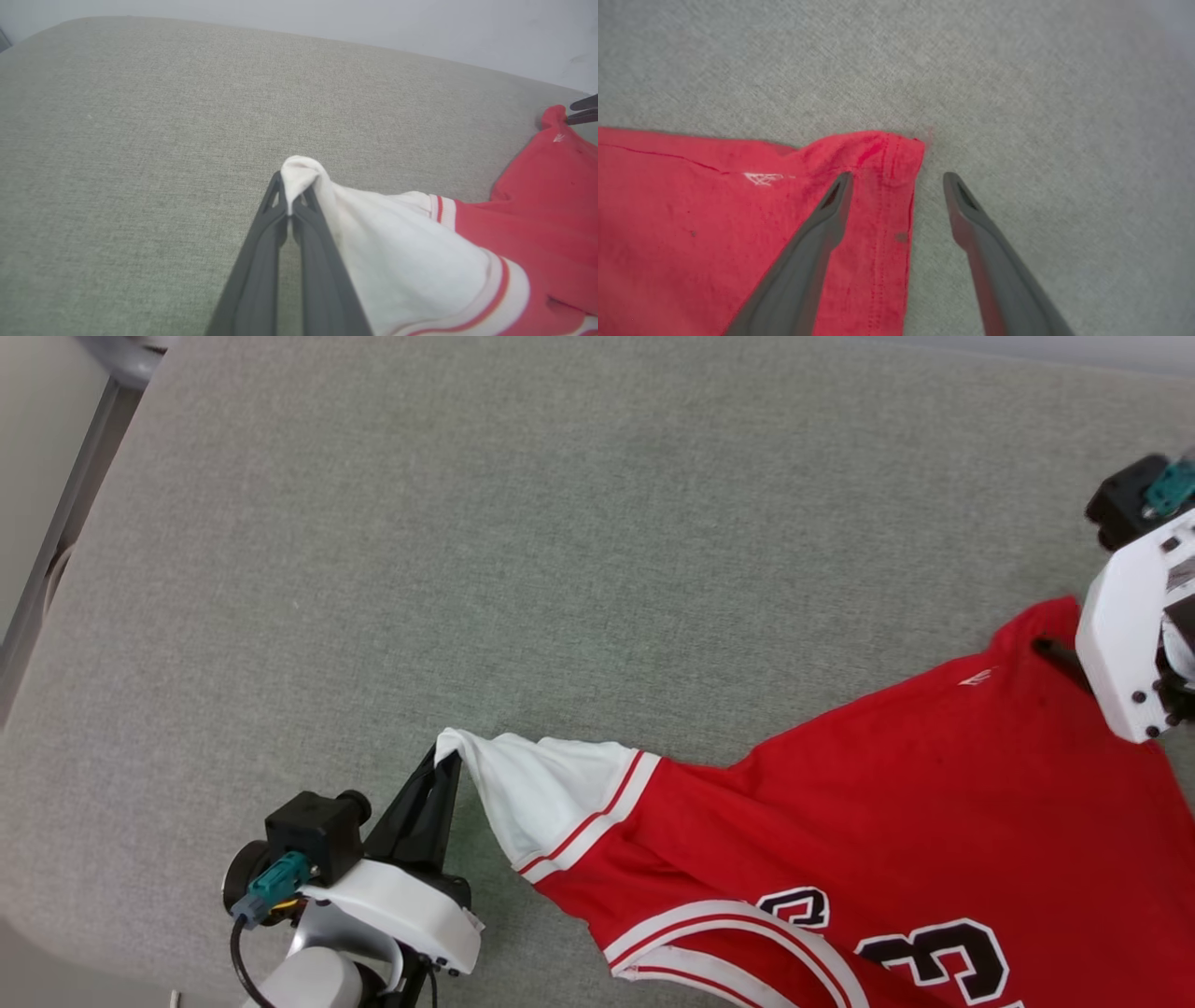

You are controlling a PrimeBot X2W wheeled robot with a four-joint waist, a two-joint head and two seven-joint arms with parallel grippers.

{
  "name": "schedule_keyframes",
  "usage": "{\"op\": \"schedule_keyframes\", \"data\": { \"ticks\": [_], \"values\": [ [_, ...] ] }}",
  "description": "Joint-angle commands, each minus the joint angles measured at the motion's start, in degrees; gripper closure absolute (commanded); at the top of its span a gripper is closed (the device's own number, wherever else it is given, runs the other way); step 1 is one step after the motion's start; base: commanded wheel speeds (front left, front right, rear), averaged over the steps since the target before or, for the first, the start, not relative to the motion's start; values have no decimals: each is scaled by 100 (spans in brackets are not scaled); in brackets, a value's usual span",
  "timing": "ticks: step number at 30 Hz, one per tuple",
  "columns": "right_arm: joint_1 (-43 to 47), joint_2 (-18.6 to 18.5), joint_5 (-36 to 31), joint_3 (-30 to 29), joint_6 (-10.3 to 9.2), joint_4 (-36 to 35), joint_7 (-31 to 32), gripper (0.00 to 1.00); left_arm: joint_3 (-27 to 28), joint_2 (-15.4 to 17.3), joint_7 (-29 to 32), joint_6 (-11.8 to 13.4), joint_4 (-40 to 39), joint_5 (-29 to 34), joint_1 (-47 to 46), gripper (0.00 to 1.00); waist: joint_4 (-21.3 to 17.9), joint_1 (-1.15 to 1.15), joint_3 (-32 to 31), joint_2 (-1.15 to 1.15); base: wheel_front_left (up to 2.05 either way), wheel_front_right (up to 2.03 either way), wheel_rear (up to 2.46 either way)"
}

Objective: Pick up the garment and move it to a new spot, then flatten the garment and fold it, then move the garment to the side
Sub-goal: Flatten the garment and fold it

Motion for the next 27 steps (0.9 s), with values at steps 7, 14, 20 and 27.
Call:
{"op": "schedule_keyframes", "data": {
  "ticks": [7, 14, 20, 27],
  "values": [
    [-34, 129, 142, 504, -5, 758, -351, 0, -30, -146, -56, -106, 145, 52, -194, 100, 179, -1, 184, 0, 0, 0, 0],
    [-8, 18, 431, 1042, -3, 1098, -572, 91, 14, -187, -93, -126, 281, 31, -172, 100, 152, -1, 139, 0, 0, 0, 0],
    [-373, 31, 647, 1159, -7, 1112, -1201, 100, 16, -148, -106, -128, 337, 38, -107, 100, -2, -1, -70, 0, 0, 0, 0],
    [-505, -105, 877, 1430, -7, 852, -2109, 100, 81, 41, -85, -71, 247, 51, 1, 100, -233, -1, -590, 0, 0, 0, 0]
  ]
}}
